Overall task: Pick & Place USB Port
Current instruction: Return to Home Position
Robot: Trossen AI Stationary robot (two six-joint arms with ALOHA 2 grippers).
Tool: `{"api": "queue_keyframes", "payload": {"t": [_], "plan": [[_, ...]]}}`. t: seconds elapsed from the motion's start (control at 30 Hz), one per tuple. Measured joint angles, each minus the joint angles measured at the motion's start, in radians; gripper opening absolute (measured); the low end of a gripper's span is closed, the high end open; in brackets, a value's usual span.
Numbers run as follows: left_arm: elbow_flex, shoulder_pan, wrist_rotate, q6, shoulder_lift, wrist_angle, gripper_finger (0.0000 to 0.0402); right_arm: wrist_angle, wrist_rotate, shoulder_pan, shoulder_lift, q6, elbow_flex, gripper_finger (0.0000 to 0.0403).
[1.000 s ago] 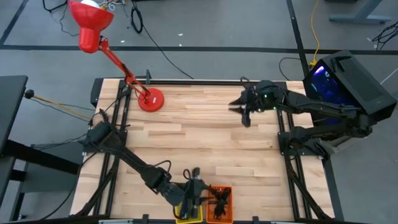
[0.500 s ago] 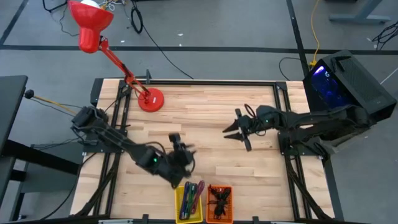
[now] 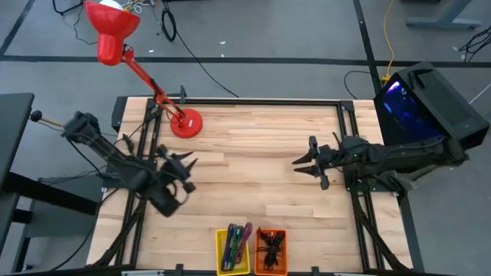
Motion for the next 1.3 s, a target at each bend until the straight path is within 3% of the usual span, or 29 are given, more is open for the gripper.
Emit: {"api": "queue_keyframes", "payload": {"t": [0.17,0.33,0.6,0.7,1.07,1.3], "plan": [[-0.194,-0.078,-0.056,-0.047,-0.189,0.106,0.0126,0.0,0.031,0.0,-0.1,0.039,-0.066,0.0111],[-0.359,-0.107,-0.205,-0.052,-0.317,0.213,0.0126,0.037,0.034,0.0,-0.141,0.048,-0.125,0.0111],[-0.617,-0.103,-0.244,-0.105,-0.405,0.468,0.0126,0.302,0.031,0.0,-0.143,0.103,-0.31,0.0111],[-0.683,-0.104,-0.241,-0.105,-0.407,0.548,0.0126,0.266,0.032,0.0,-0.138,0.135,-0.324,0.0111],[-0.838,-0.14,-0.162,-0.158,-0.405,0.775,0.0126,0.238,0.031,0.0,-0.131,0.222,-0.323,0.0111],[-0.854,-0.146,0.075,-0.192,-0.404,0.798,0.0126,0.239,0.031,0.0,-0.131,0.22,-0.323,0.0111]]}}
